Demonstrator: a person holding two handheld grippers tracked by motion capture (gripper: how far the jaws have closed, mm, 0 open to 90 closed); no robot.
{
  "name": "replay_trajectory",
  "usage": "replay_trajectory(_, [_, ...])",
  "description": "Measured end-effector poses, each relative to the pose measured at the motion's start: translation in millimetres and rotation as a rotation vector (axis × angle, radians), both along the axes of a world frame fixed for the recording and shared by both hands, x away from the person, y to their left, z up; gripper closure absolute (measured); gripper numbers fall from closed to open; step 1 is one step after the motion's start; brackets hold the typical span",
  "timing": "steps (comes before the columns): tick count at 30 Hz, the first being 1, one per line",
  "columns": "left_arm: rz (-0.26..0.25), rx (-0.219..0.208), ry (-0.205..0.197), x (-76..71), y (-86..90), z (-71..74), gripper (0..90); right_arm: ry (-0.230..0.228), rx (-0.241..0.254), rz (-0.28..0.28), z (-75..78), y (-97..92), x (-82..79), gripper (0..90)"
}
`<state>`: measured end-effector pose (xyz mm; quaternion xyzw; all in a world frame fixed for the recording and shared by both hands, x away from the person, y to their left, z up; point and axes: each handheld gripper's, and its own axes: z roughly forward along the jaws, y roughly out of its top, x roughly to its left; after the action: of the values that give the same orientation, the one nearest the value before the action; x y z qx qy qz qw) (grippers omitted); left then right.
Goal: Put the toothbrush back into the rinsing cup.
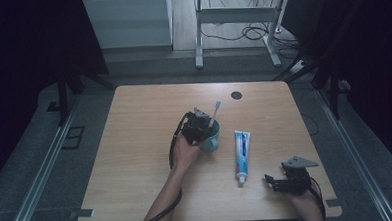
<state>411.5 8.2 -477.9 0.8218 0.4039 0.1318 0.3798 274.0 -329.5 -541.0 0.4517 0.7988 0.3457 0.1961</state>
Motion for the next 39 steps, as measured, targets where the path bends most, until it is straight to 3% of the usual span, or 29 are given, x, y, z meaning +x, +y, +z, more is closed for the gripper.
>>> replay_trajectory(11, [0.004,-0.008,-0.036,-4.2,2.4,9.8,57.6,-0.001,-0.001,0.003,0.0,0.0,0.0,14.9])
replay_trajectory(17, [-0.015,-0.064,-0.072,-9.9,6.6,16.7,47.3,-0.001,-0.001,0.003,0.0,0.0,0.0,14.9])
replay_trajectory(23, [-0.032,-0.092,-0.108,-16.3,10.3,27.0,36.4,-0.002,-0.001,0.004,-0.1,0.0,0.1,14.9])
replay_trajectory(29, [-0.051,-0.091,-0.103,-21.9,12.8,37.0,20.6,-0.002,-0.001,0.003,0.0,0.0,0.1,14.8])
replay_trajectory(33, [-0.059,-0.081,-0.098,-27.1,14.9,41.2,14.7,-0.002,-0.001,0.004,-0.1,0.0,0.1,14.9])
replay_trajectory(39, [-0.064,-0.100,-0.092,-35.0,22.7,46.5,13.3,-0.002,-0.001,0.004,-0.1,0.0,0.1,14.9])
